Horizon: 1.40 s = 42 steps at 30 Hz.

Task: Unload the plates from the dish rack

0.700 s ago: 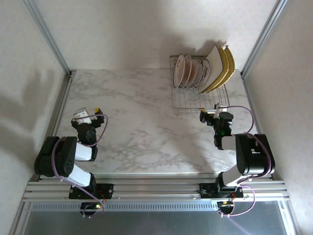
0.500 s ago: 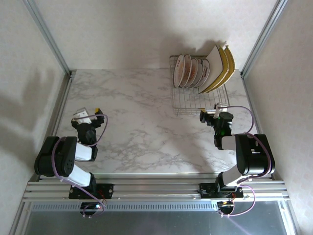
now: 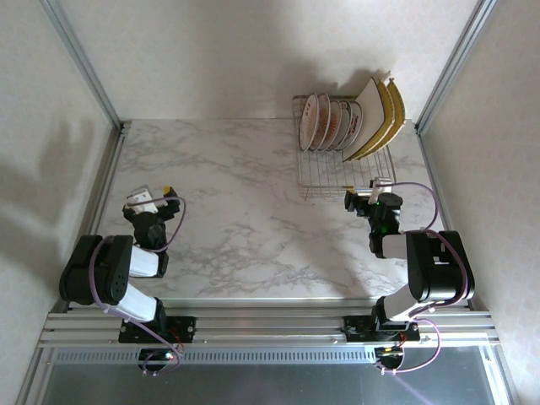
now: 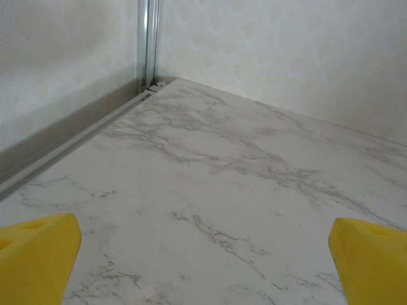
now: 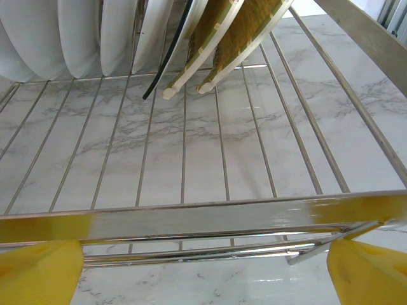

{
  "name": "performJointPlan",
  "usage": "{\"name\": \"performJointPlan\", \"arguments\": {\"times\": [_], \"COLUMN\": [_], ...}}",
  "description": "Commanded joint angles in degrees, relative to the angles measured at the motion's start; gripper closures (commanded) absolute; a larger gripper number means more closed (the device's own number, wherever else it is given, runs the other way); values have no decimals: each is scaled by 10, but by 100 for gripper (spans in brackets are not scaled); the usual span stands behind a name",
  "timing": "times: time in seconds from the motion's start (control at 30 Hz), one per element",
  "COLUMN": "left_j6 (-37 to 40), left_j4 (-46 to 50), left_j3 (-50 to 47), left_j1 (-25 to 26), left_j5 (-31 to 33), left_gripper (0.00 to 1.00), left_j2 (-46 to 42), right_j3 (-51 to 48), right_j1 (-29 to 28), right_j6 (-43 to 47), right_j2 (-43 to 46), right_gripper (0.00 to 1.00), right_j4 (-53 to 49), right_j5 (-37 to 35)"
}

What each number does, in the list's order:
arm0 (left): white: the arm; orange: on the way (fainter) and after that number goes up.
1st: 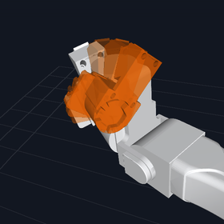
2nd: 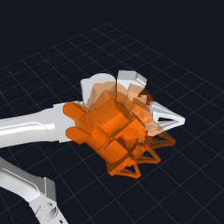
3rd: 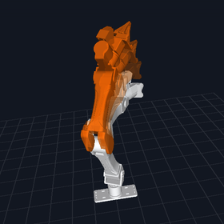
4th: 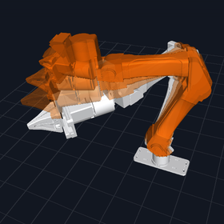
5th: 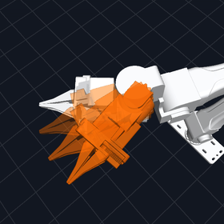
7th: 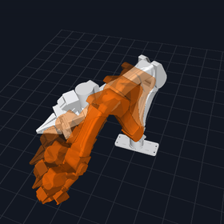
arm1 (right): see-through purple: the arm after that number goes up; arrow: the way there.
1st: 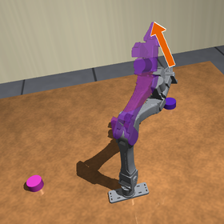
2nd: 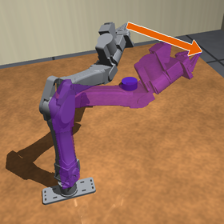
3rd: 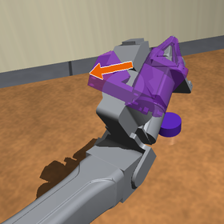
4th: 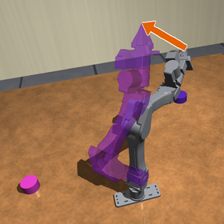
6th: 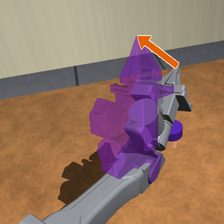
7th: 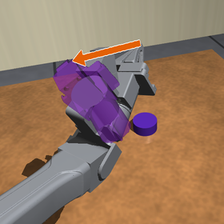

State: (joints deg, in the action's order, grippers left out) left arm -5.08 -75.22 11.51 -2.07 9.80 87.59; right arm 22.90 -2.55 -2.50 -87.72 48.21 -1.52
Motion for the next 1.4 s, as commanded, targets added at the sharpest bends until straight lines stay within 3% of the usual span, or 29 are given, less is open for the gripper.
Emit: {"name": "performJointPlan", "arguments": {"times": [0.0, 0.47, 0.6, 0.77, 0.97, 1.17, 1.37], "left_j6": [7, 8, 6, 12, 10, -10, -33], "left_j4": [-18, -18, -6, 170, 276, 441, 650], "left_j3": [2, 1, 5, 71, 106, 160, 258], "left_j1": [4, 12, 15, 23, 42, 62, 70], "left_j5": [-2, 23, 41, 51, 68, 60, 35], "left_gripper": [0, 0, 1, 0, 0, 0, 0], "left_j2": [6, 5, -5, -66, -113, -162, -214], "right_j3": [-4, -4, 14, 100, 88, 90, 147], "right_j1": [-4, -4, -4, -5, -6, -18, -81], "right_j6": [10, 11, 11, 6, -13, -35, -63], "right_j2": [-8, -6, 19, 59, 126, 229, 316], "right_gripper": [1, 1, 1, 1, 1, 1, 1], "right_j4": [5, 5, -58, -260, -344, -478, -643], "right_j5": [-6, -10, -11, -23, -25, -61, -125]}}
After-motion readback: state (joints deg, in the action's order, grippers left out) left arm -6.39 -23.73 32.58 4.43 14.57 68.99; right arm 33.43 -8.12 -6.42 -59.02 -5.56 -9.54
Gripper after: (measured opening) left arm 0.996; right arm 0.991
